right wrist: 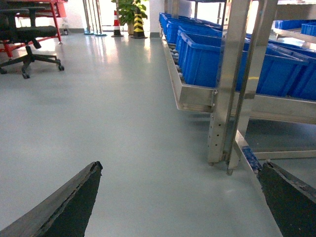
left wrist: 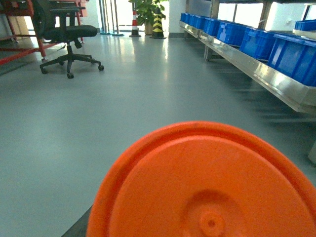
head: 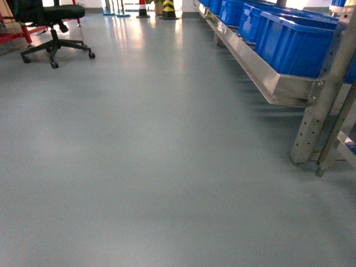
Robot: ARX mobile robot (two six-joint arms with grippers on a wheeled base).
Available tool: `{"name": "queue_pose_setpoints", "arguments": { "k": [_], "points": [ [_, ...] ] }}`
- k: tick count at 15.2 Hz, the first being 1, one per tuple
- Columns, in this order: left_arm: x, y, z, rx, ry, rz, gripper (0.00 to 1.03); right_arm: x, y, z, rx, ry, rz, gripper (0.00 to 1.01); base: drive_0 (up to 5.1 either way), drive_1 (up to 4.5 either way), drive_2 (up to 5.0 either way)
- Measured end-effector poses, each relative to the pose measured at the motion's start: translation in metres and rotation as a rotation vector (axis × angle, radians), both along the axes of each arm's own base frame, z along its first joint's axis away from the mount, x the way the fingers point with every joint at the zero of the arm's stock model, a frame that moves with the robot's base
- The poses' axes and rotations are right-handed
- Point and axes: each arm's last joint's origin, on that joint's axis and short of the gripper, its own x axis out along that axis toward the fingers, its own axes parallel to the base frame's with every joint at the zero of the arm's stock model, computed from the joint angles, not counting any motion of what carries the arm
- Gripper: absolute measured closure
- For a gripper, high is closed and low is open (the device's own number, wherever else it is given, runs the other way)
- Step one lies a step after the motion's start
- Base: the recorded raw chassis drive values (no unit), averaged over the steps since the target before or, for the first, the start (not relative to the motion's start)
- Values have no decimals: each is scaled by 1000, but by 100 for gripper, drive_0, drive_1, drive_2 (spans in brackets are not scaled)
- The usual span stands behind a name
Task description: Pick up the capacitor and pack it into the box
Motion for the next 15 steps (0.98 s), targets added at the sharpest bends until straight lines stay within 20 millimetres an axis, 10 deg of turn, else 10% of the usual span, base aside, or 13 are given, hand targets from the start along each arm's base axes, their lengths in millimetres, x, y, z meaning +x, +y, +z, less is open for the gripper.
{"name": "queue_pose_setpoints", "arguments": {
  "k": [15],
  "points": [
    [0,0,0,0,0,-1,60,0,0,0,0,3,0,3,-499,247,247]
  ]
}}
